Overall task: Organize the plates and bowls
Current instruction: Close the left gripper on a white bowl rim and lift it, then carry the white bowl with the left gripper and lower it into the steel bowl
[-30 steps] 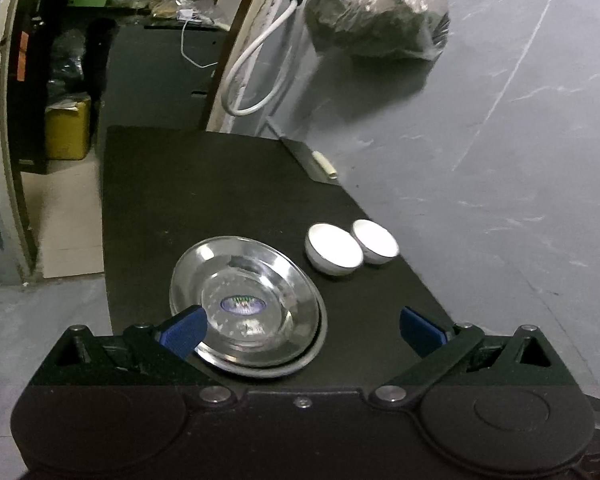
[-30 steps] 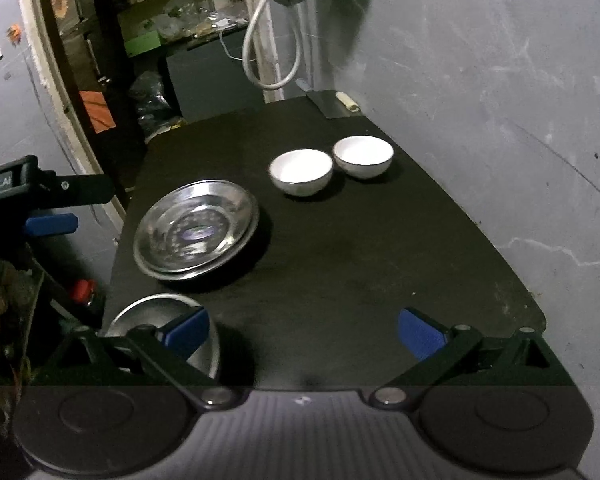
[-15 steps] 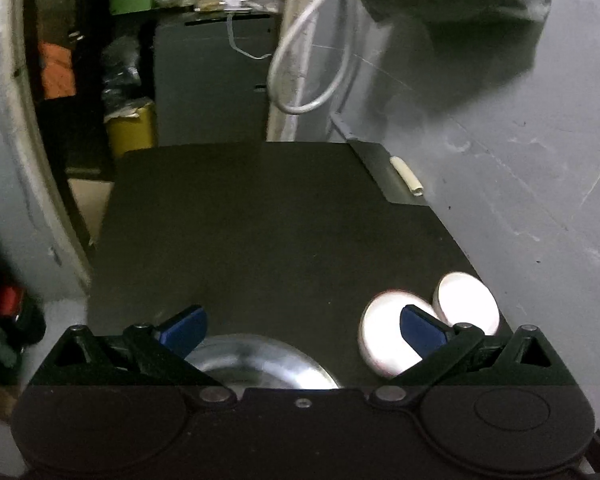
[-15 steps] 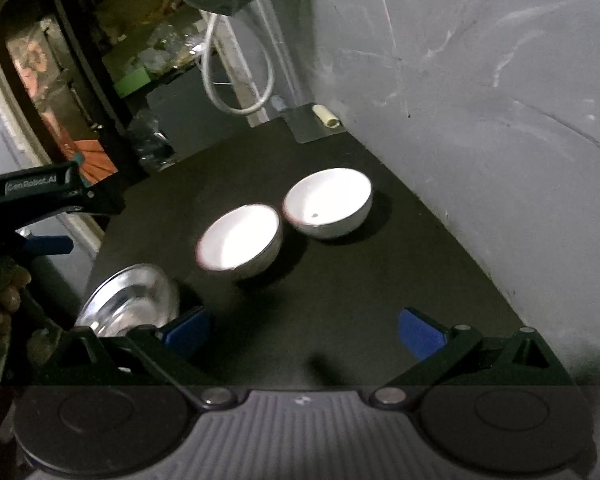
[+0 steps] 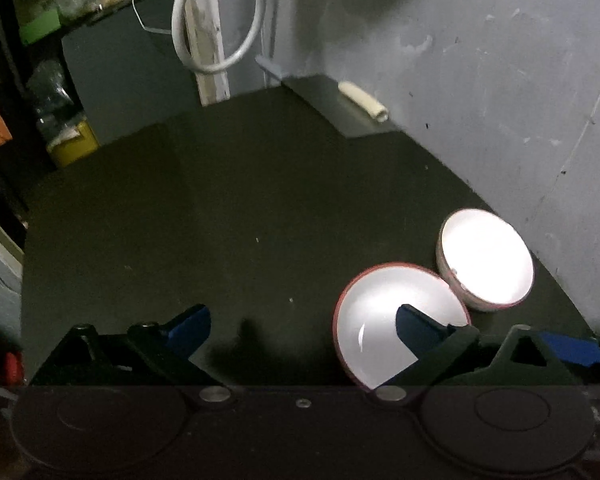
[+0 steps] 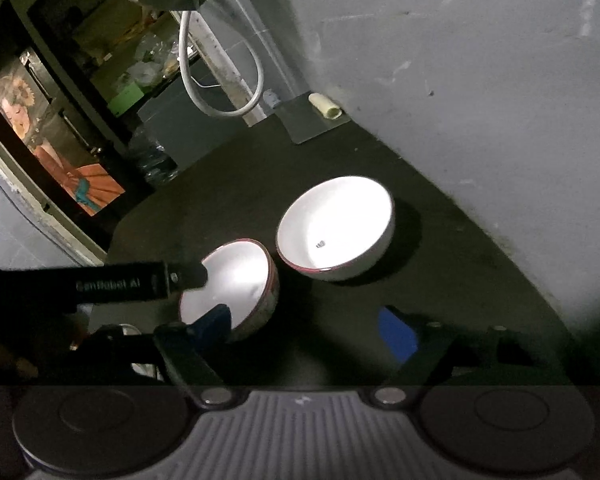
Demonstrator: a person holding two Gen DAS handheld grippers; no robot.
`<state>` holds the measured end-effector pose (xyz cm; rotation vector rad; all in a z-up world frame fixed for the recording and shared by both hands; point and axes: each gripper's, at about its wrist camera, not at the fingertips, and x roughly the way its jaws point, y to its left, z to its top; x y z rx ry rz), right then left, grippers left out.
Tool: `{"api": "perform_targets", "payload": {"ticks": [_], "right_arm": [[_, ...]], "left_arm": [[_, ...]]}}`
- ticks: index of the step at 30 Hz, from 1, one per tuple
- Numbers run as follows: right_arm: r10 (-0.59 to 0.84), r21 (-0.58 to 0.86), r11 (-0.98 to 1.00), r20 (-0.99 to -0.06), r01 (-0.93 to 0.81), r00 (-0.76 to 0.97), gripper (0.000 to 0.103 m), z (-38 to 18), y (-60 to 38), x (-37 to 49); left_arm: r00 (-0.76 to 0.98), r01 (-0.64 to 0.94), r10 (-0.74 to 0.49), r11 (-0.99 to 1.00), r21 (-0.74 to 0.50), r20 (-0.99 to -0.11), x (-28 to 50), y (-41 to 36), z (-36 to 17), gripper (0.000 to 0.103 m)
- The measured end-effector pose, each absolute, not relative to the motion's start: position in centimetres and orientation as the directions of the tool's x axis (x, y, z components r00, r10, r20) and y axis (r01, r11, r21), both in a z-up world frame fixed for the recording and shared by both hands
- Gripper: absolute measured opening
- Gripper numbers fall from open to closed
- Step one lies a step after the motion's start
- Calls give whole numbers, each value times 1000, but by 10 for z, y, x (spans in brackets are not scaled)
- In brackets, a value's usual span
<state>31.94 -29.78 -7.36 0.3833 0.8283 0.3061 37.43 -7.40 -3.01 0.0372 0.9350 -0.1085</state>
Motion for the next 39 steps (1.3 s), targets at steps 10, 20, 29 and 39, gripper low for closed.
{"api": "perform_targets", "payload": {"ticks": [10, 20, 29, 39], "right_arm": [[479, 503, 853, -646, -141, 594, 53, -86, -283, 337], [544, 566, 809, -625, -155, 560, 29, -93, -278, 348], [551, 567, 806, -614, -170, 565, 28, -85, -277, 330], [579, 532, 801, -576, -274, 577, 28, -37, -267, 263]], "left_arm": [[515, 90, -126, 992, -93, -848, 378, -73, -47, 59], [494, 106, -192, 981, -160, -848, 380, -79, -50, 15], [528, 129, -222, 975, -181, -820, 356, -73, -39, 13], [599, 130, -271, 962, -242, -754, 273, -47, 1, 13]]}}
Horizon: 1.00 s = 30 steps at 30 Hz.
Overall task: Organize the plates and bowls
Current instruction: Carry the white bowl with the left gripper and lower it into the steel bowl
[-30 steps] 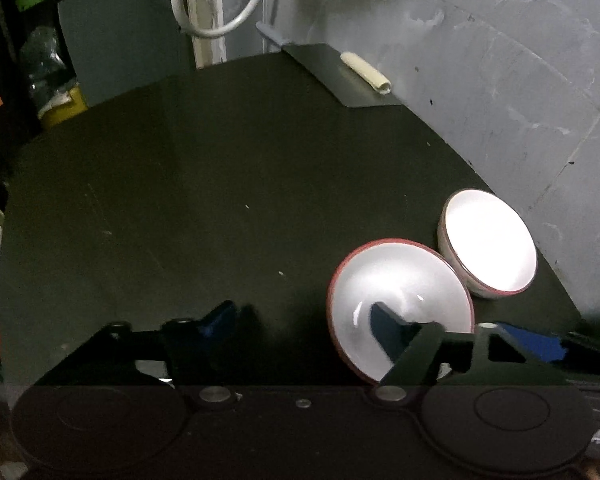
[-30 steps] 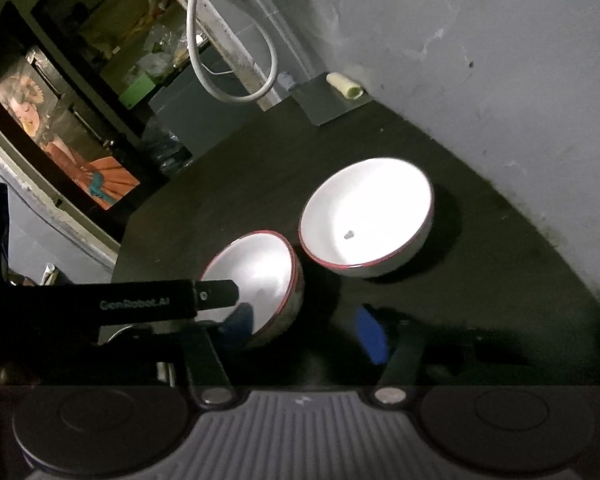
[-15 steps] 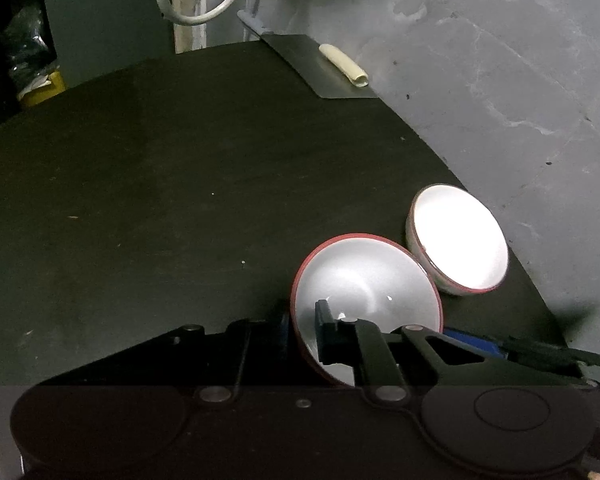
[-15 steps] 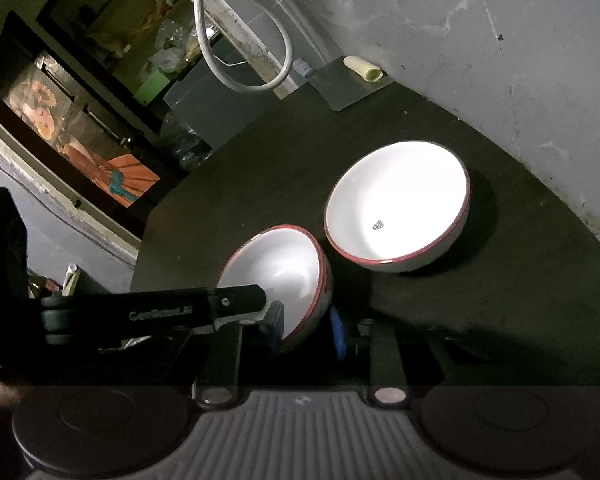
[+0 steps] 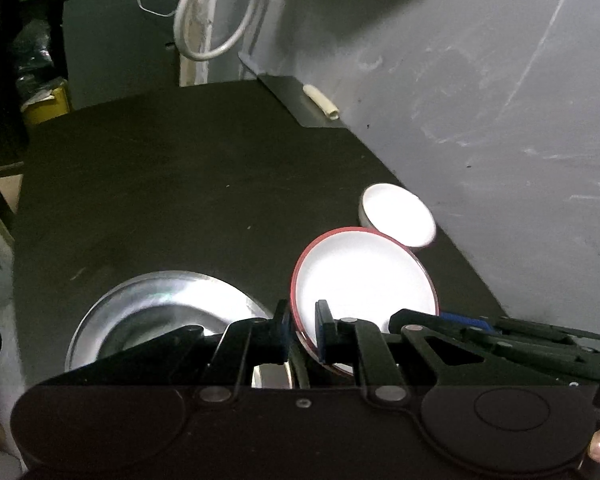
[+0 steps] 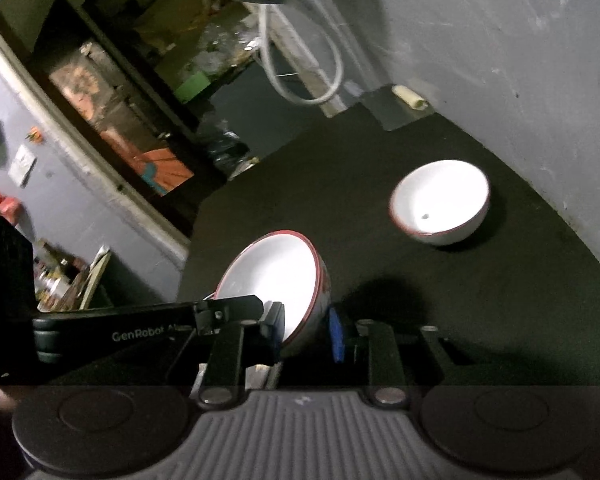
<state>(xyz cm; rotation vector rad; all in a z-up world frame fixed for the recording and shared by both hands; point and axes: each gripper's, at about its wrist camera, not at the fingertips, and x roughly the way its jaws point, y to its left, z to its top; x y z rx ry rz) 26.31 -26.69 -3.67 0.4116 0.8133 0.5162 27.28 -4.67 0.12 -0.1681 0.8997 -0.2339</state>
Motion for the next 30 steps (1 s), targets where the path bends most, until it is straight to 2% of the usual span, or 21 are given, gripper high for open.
{"api": "perform_targets", "payload": {"ticks": [8, 17, 30], "right_arm": [[624, 514, 779, -586, -358, 517, 28, -12, -240, 192], [639, 474, 763, -656, -440, 401, 28, -10, -211, 123], [592, 432, 784, -737, -446, 328, 28, -24, -202, 96]], "left_arm": [[628, 117, -276, 958, -262, -727, 191, -12, 20, 13], [598, 68, -282, 951, -303, -750, 120, 16, 8, 13], [497, 23, -266, 956, -294, -826, 79, 13, -27, 13]]}}
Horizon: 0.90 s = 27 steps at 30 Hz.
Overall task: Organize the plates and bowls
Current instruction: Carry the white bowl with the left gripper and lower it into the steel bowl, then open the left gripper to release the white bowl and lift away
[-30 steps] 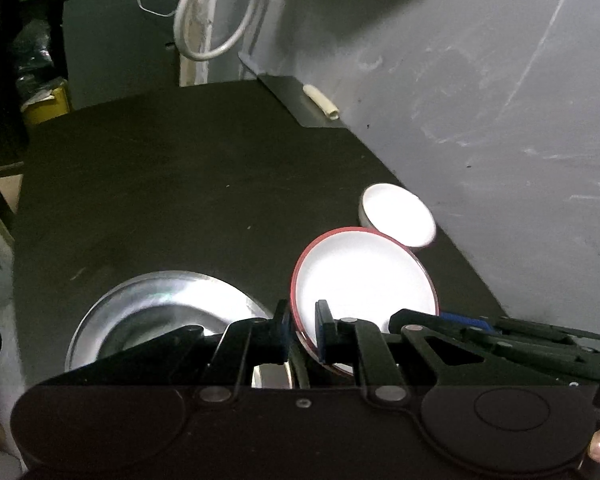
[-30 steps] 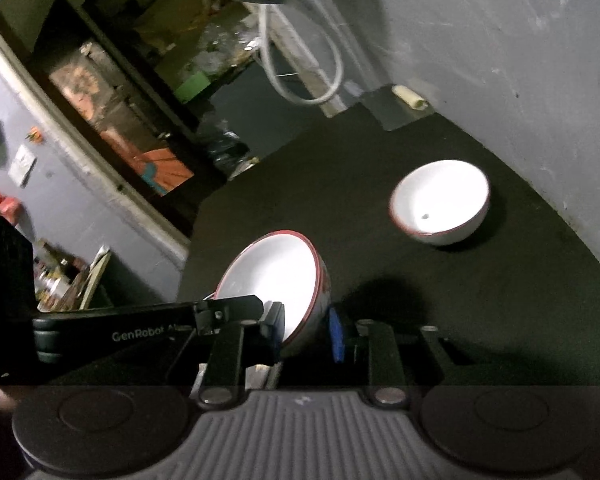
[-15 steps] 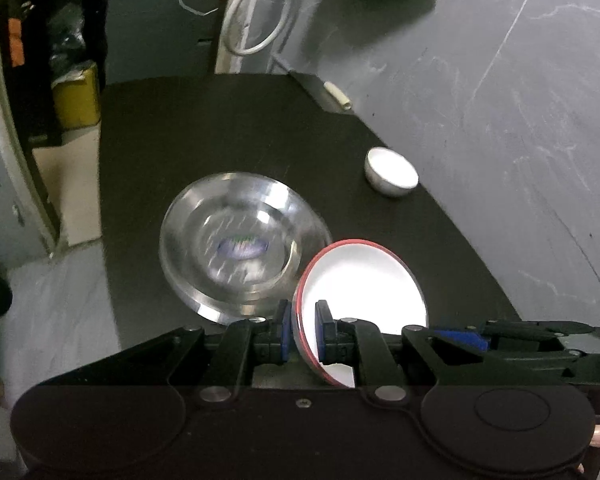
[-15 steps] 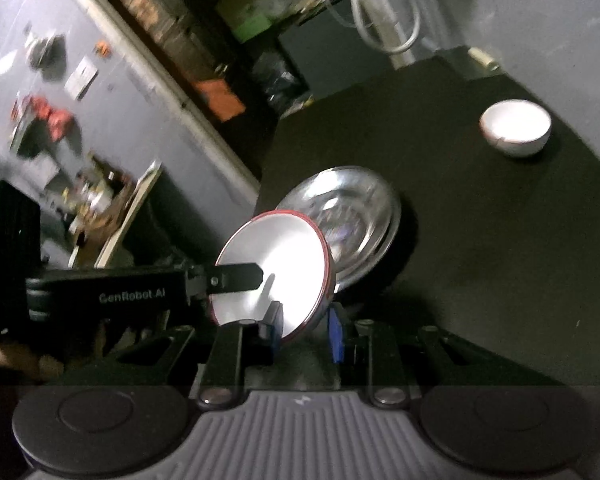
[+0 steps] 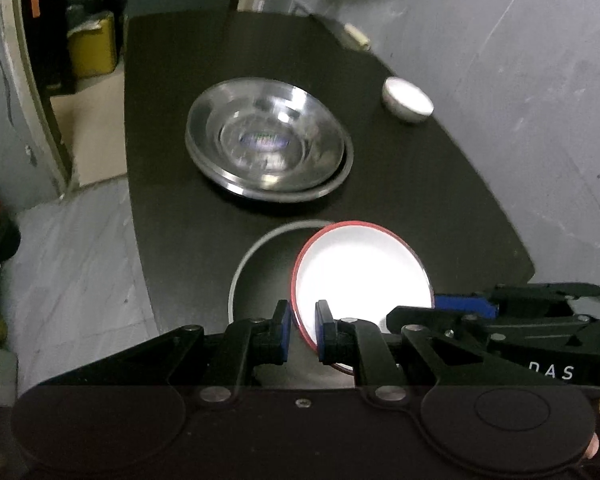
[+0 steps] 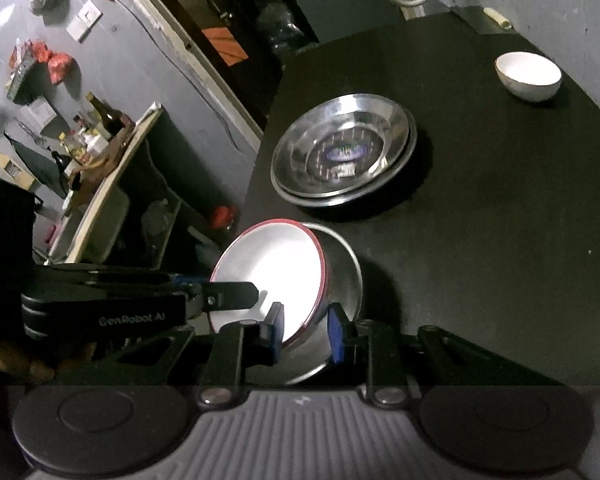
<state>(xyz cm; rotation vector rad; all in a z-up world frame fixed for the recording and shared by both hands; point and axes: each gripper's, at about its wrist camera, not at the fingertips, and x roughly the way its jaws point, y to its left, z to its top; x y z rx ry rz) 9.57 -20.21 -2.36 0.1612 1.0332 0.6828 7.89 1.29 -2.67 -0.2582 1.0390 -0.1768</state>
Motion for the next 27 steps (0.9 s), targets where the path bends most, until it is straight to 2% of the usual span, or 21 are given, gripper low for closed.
{"api": "perform_targets", "payload": {"ticks": [15, 27], "right_arm": [[560, 394, 789, -777, -471, 288, 28, -33, -184, 104], [549, 385, 787, -794, -483, 261, 28, -35, -176, 109]], "left_arm": [[447, -27, -213, 968, -251, -869, 85, 11, -39, 14], [447, -49, -211, 965, -259, -869, 86, 16, -42, 16]]}}
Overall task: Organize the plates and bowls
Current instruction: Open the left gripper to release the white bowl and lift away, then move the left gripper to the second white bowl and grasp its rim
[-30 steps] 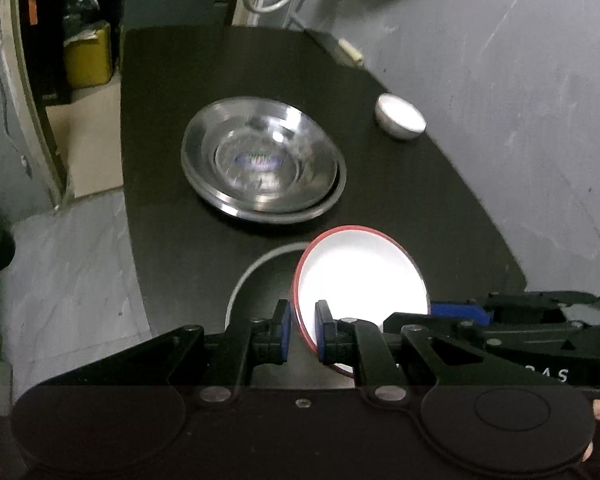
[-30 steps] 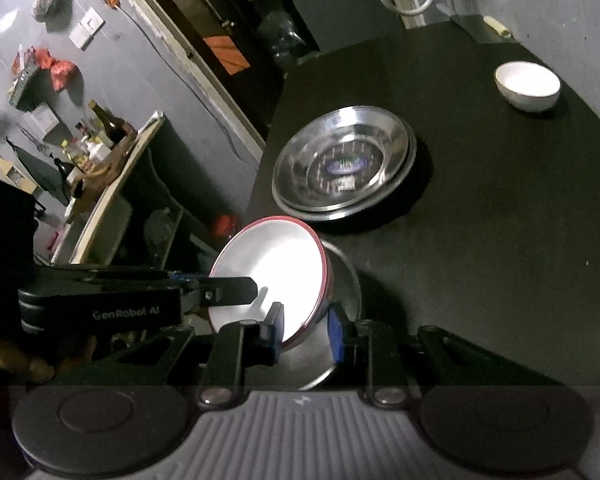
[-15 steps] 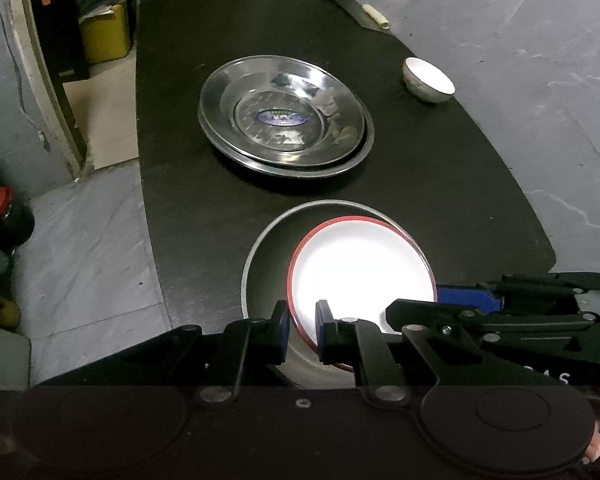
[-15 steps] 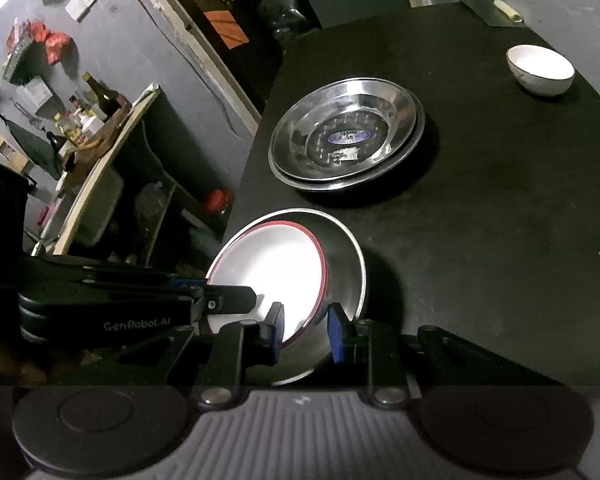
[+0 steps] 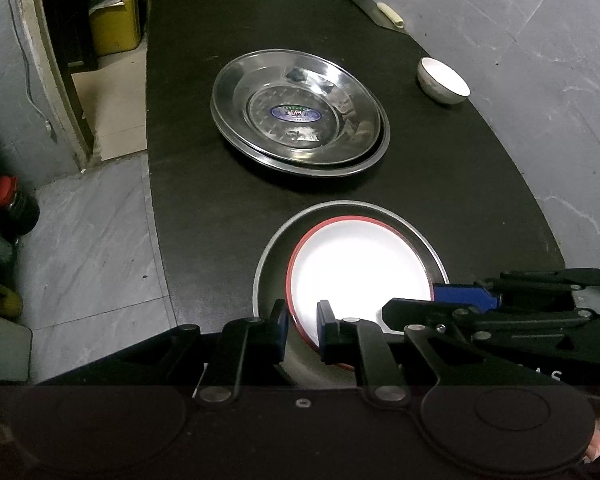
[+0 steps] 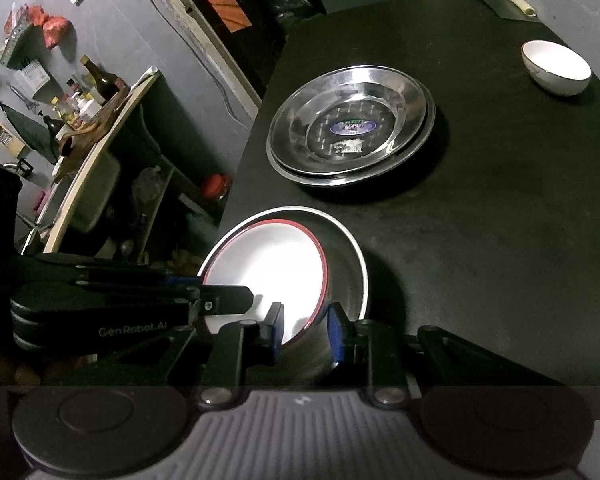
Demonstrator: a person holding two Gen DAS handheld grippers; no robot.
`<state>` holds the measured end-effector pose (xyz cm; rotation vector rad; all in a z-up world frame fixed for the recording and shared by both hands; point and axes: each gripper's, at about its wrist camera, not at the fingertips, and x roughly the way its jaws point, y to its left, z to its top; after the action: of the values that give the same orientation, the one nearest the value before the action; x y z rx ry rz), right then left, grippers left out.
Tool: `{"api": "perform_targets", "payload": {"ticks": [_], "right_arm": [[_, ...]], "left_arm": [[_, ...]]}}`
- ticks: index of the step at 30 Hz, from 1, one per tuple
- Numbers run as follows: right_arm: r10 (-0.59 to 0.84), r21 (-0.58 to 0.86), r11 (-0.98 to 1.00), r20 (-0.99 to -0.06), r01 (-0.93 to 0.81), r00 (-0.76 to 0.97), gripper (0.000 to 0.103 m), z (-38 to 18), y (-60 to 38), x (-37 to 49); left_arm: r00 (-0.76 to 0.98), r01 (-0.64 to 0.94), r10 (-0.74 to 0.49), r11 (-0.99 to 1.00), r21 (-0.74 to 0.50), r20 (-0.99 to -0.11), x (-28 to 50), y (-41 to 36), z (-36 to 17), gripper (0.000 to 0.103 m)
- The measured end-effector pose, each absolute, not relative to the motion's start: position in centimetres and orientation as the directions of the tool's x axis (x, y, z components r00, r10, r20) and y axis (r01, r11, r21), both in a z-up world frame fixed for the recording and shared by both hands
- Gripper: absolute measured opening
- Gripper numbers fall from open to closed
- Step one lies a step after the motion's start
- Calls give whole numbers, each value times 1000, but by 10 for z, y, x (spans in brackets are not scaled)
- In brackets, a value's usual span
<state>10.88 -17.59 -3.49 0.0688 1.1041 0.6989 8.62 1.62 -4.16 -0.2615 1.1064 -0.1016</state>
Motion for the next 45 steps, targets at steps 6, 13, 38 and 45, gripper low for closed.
{"api": "perform_targets", "payload": {"ticks": [6, 13, 38, 45], "right_arm": [[552, 389, 783, -794, -485, 254, 28, -35, -177, 109], [550, 385, 781, -797, -492, 250, 28, -34, -176, 110], [555, 362, 816, -709, -451, 436, 93, 3, -224, 126], [508, 385, 860, -703, -335, 498, 103, -4, -263, 158]], "left_arm": [[444, -50, -217, 963, -266, -869, 87, 17, -41, 17], [436, -63, -228, 957, -282, -871, 86, 21, -40, 17], [568, -58, -254, 937, -346, -783, 113, 26, 8, 91], [561, -37, -222, 955, -293, -797, 166, 10, 12, 102]]}}
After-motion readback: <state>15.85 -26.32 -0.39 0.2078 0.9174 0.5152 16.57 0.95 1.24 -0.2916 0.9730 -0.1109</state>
